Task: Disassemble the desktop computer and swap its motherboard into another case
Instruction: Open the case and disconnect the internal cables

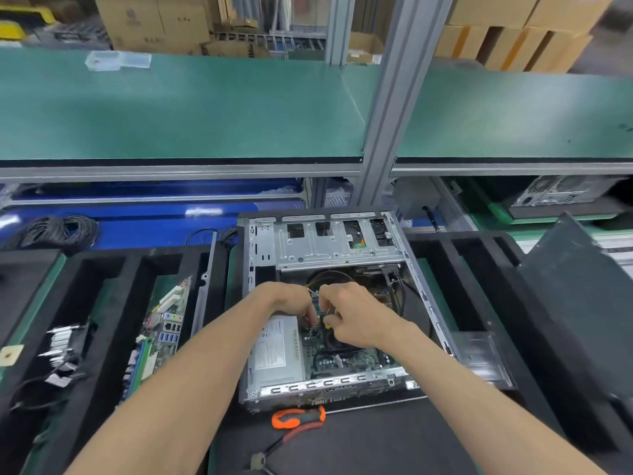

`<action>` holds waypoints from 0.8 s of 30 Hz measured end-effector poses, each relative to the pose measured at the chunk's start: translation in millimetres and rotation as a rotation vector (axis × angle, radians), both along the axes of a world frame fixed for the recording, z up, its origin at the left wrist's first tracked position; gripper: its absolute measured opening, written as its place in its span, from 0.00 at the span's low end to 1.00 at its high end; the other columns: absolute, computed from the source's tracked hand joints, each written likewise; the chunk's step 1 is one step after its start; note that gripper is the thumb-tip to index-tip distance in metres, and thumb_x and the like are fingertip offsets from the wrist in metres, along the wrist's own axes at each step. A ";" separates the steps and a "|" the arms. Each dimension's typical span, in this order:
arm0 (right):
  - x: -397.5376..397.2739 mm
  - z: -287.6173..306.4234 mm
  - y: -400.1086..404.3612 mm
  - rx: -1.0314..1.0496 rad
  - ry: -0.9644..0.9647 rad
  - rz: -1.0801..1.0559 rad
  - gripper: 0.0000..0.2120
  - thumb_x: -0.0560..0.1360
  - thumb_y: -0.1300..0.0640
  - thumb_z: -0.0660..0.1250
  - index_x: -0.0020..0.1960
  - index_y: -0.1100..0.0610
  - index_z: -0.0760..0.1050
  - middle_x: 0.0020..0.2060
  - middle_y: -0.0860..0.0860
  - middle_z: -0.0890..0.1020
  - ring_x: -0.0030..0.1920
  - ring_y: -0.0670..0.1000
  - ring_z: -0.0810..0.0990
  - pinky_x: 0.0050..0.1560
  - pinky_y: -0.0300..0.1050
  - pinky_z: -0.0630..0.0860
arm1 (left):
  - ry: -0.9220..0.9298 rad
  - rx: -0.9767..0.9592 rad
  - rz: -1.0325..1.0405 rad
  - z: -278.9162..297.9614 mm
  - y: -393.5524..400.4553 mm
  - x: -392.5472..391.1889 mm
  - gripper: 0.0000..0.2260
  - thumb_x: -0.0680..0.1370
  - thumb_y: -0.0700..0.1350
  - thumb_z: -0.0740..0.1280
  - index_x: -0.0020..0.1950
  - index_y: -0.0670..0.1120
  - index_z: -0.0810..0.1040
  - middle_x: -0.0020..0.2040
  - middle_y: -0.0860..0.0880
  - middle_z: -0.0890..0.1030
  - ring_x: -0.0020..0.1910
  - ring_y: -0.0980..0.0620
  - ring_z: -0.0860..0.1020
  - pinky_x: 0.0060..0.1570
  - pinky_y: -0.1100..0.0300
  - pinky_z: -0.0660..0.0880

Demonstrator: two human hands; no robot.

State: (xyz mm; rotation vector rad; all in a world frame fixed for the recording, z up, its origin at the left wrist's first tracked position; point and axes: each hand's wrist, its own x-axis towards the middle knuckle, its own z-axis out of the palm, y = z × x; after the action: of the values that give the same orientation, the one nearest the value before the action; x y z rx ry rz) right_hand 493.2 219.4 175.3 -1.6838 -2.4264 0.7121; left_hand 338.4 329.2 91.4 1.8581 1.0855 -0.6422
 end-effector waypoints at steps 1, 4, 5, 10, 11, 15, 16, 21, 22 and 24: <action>-0.6 -1.6 -0.9 -0.003 0.003 0.000 0.08 0.74 0.65 0.66 0.44 0.53 0.71 0.37 0.44 0.72 0.41 0.50 0.72 0.34 0.38 0.64 | -0.010 -0.005 0.014 -0.9 -0.2 -0.3 0.24 0.72 0.34 0.58 0.46 0.60 0.86 0.49 0.59 0.82 0.52 0.53 0.81 0.57 0.53 0.77; -4.3 -8.8 -5.0 -0.011 -0.017 0.026 0.09 0.75 0.65 0.66 0.43 0.52 0.69 0.39 0.45 0.73 0.43 0.52 0.73 0.34 0.39 0.65 | -0.041 -0.014 0.036 0.8 -1.6 0.9 0.19 0.73 0.38 0.62 0.41 0.59 0.87 0.49 0.54 0.84 0.53 0.48 0.81 0.58 0.51 0.78; -5.6 -10.2 -6.5 -0.006 -0.030 0.037 0.08 0.75 0.64 0.66 0.43 0.53 0.69 0.41 0.48 0.74 0.44 0.53 0.74 0.36 0.43 0.66 | -0.051 -0.019 0.040 1.6 -2.5 1.7 0.15 0.72 0.40 0.64 0.40 0.58 0.86 0.49 0.51 0.84 0.53 0.46 0.81 0.58 0.50 0.77; -4.6 -2.6 -3.4 0.042 -0.058 0.021 0.07 0.72 0.65 0.65 0.43 0.55 0.70 0.43 0.52 0.77 0.45 0.55 0.74 0.39 0.47 0.65 | -0.042 0.010 0.045 0.7 -3.9 4.1 0.18 0.77 0.35 0.61 0.50 0.53 0.87 0.47 0.58 0.83 0.50 0.56 0.80 0.57 0.55 0.76; -3.8 -1.0 -2.9 0.034 -0.061 0.022 0.06 0.72 0.65 0.65 0.44 0.56 0.70 0.42 0.52 0.77 0.45 0.55 0.74 0.40 0.48 0.66 | -0.042 0.011 0.047 0.9 -3.6 4.4 0.18 0.78 0.36 0.61 0.47 0.55 0.87 0.45 0.60 0.82 0.48 0.56 0.79 0.56 0.56 0.76; -2.2 0.6 -3.6 0.017 -0.051 0.015 0.05 0.73 0.65 0.65 0.44 0.56 0.72 0.41 0.49 0.75 0.46 0.56 0.76 0.40 0.47 0.66 | -0.064 -0.012 0.049 2.0 -2.9 3.8 0.19 0.77 0.35 0.60 0.53 0.53 0.87 0.57 0.53 0.84 0.54 0.54 0.81 0.61 0.53 0.75; -2.5 0.5 -3.4 0.019 -0.048 0.014 0.05 0.74 0.65 0.66 0.44 0.56 0.72 0.41 0.49 0.74 0.46 0.55 0.75 0.39 0.47 0.66 | -0.062 -0.014 0.049 1.9 -3.0 3.0 0.20 0.76 0.34 0.60 0.54 0.52 0.86 0.59 0.52 0.84 0.55 0.54 0.81 0.62 0.52 0.75; -3.3 -1.0 -2.8 0.042 -0.059 0.016 0.10 0.74 0.64 0.66 0.41 0.52 0.68 0.40 0.48 0.74 0.44 0.54 0.74 0.39 0.46 0.65 | -0.049 -0.011 0.049 -0.3 -2.1 1.2 0.23 0.70 0.34 0.58 0.40 0.60 0.85 0.57 0.52 0.84 0.55 0.48 0.82 0.62 0.47 0.77; -4.2 -2.2 -2.3 0.051 -0.073 0.024 0.09 0.74 0.64 0.66 0.42 0.53 0.68 0.41 0.49 0.75 0.44 0.54 0.73 0.39 0.46 0.65 | -0.050 -0.010 0.048 -0.1 -2.0 0.6 0.22 0.69 0.35 0.58 0.39 0.60 0.85 0.57 0.52 0.84 0.55 0.48 0.82 0.60 0.48 0.77; -7.0 -4.6 -2.0 0.096 -0.107 0.060 0.06 0.76 0.61 0.65 0.45 0.55 0.68 0.44 0.54 0.78 0.45 0.57 0.75 0.40 0.47 0.66 | -0.053 -0.003 0.044 1.5 -2.2 0.8 0.20 0.67 0.38 0.60 0.34 0.61 0.84 0.50 0.53 0.85 0.48 0.49 0.82 0.52 0.52 0.78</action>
State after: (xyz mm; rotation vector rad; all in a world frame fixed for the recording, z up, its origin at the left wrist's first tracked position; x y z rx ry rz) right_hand 486.2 217.3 170.7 -1.6600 -2.5483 0.5162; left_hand 339.2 327.0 92.9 1.8339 1.0873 -0.5656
